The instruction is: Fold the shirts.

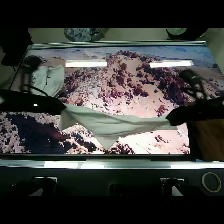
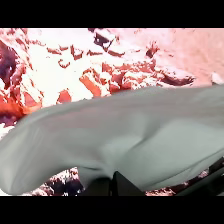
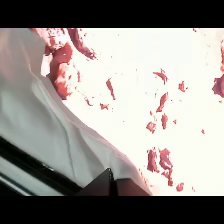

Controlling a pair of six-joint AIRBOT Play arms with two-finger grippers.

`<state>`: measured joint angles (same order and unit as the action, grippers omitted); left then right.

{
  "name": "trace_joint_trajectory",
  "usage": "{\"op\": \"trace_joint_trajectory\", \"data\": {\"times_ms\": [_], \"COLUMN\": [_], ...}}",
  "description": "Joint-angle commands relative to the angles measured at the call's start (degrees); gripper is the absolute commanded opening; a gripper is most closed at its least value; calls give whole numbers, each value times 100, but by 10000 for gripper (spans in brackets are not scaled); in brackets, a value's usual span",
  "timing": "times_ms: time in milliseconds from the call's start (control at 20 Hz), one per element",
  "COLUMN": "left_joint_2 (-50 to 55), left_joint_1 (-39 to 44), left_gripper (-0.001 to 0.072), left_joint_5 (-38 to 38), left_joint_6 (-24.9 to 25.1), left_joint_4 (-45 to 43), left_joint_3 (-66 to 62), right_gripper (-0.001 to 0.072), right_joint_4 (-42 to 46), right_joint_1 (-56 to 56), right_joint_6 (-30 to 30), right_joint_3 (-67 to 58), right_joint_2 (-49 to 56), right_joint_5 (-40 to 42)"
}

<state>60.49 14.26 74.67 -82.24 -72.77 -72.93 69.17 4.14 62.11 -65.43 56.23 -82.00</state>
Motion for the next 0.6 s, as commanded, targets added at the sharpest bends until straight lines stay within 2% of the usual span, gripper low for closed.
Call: {"op": "trace_joint_trajectory", "data": {"times_ms": [0, 150, 300, 350, 400, 450, 500, 550], "left_joint_2": [1416, 2739, 3585, 3705, 3731, 3694, 3628, 3526], "left_joint_1": [-11, -79, -107, -107, -111, -155, -271, -433], "left_gripper": [30, 32, 50, 201, 476, 642, 642, 642], "left_joint_5": [-682, -669, -638, -588, -479, -289, 17, 275], "left_joint_6": [603, 750, 393, 363, 361, 363, 385, 382], "left_joint_4": [76, 76, 184, 337, 350, 260, 118, -79], "left_joint_3": [127, -1034, -1729, -1794, -1843, -1928, -2072, -2194], "right_gripper": [43, 43, 44, 98, 322, 549, 630, 645], "right_joint_4": [-138, -693, -1443, -1685, -1867, -1919, -1869, -1759], "right_joint_1": [-4, -4, -4, -4, 0, 52, 151, 337], "right_joint_6": [-4, 138, 136, 127, 33, -219, -581, -876], "right_joint_3": [820, 686, 686, 686, 673, 584, 404, 146], "right_joint_2": [1082, 1950, 2568, 2695, 2721, 2680, 2599, 2494], "right_joint_5": [2406, 3812, 4197, 4194, 4183, 4063, 3781, 3355]}}
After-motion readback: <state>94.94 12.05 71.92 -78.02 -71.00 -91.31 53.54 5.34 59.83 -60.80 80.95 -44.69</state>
